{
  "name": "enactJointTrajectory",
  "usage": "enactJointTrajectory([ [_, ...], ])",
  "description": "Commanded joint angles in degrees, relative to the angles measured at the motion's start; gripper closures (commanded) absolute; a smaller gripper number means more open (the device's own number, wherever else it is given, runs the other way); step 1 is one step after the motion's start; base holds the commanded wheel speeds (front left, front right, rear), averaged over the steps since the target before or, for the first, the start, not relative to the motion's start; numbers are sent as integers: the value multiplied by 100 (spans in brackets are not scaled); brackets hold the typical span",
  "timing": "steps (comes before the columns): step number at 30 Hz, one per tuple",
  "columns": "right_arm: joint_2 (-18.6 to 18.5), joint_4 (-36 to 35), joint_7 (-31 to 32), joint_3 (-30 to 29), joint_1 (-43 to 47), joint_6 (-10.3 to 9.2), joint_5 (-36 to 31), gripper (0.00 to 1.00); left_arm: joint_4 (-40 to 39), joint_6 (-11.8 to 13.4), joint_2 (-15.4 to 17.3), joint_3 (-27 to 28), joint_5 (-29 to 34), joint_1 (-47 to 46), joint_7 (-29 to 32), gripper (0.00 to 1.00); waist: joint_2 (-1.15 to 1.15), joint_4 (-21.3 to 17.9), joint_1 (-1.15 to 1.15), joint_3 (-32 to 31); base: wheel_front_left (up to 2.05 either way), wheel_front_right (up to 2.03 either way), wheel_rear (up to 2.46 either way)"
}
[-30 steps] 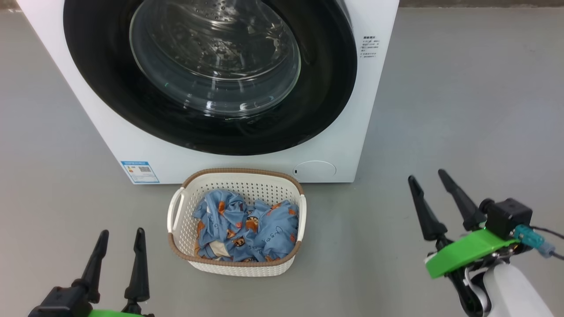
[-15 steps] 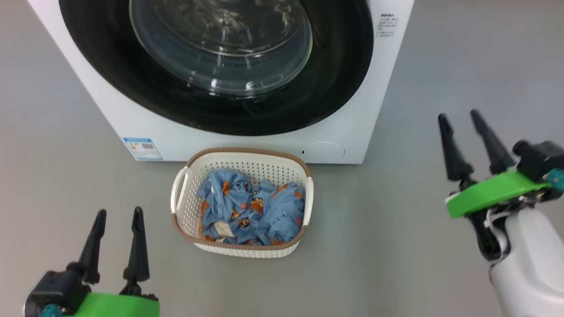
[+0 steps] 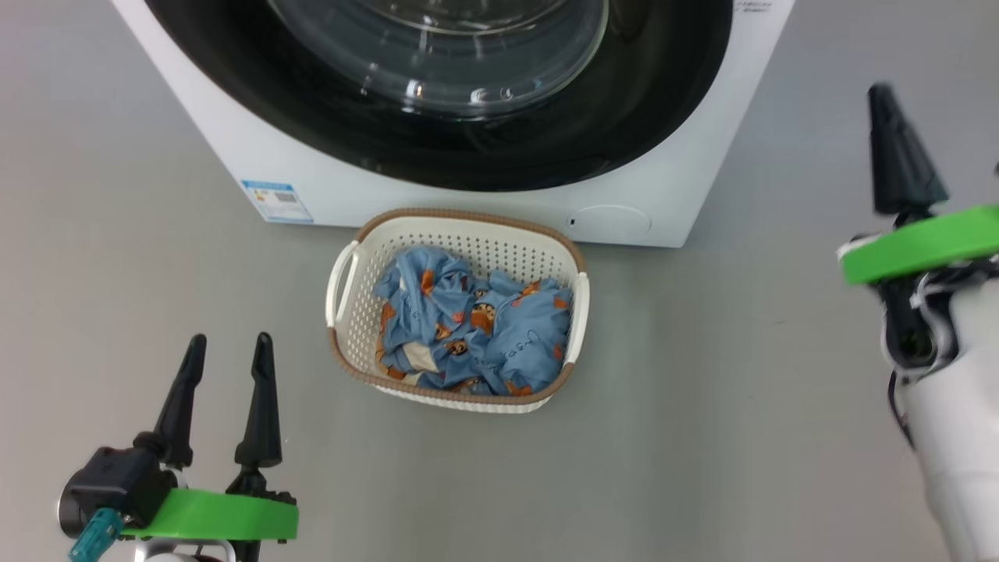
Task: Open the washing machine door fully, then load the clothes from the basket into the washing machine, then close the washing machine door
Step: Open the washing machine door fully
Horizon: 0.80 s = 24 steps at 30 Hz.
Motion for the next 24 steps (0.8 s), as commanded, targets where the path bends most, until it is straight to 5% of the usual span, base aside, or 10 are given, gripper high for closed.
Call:
enactJointTrajectory([
  [1, -96, -92, -68, 142, -238, -6, 273, 100, -150, -14, 92, 157, 26, -206, -52, 0, 0, 140, 0, 168, 0, 0, 0],
  [13, -620, 472, 54, 64, -1098, -6, 1910, 100, -150, -17, 90, 130, 10, -248, -52, 0, 0, 377, 0, 370, 0, 0, 0],
  [24, -707, 1219, 1132, 24, -2054, -6, 3673, 100, -194, 29, 89, 77, -55, -391, -52, 0, 0, 448, 0, 719, 0, 0, 0],
])
